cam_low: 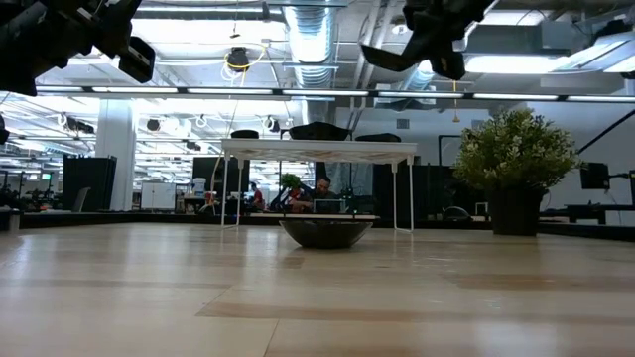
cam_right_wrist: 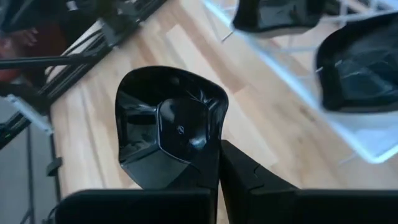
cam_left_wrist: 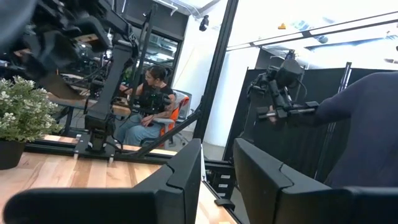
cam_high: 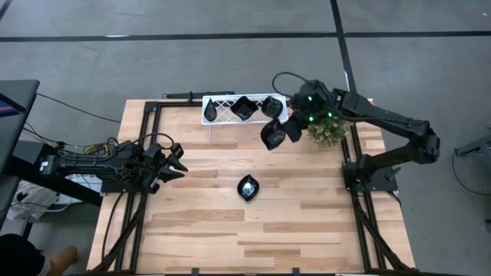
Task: Pick & Place Mini shaped plates
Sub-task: Stack the black leaf-shaped plate on top of the black leaf-shaped plates on the shelf
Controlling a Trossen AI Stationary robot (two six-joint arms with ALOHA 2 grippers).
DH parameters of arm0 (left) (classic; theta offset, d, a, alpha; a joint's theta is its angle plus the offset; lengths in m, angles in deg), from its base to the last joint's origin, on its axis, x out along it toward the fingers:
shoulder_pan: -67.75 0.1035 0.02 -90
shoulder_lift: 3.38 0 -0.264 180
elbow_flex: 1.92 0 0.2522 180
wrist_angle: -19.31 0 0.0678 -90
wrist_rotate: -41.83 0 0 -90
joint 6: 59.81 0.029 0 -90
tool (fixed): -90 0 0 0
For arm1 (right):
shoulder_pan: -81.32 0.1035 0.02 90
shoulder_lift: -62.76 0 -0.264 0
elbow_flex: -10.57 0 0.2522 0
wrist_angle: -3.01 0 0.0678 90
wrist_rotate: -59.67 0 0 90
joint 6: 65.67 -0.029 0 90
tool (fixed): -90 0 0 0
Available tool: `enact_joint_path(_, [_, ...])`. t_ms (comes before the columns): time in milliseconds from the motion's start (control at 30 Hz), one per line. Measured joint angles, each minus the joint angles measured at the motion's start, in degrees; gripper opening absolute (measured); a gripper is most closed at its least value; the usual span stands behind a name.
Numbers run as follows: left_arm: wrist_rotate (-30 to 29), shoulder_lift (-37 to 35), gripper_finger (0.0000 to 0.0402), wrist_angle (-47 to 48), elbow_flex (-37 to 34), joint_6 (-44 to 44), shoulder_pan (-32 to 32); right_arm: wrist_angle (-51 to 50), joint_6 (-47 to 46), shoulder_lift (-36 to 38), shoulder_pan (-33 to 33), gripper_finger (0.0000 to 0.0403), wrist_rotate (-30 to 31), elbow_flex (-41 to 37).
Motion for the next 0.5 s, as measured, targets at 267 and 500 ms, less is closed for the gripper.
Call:
enact_joint_path(267, [0.0, 0.0, 0.0097, 0.0, 0.0, 0.0, 0.0, -3.7, 5.2, -5.8, -5.4, 0.0001, 0.0, 6.8])
enact_joint_path(500, [0.0, 0.0, 0.0097, 0.0, 0.0, 0.0, 0.0, -4.6, 8.3, -9.7, -10.1, 0.0001, 0.0, 11.5])
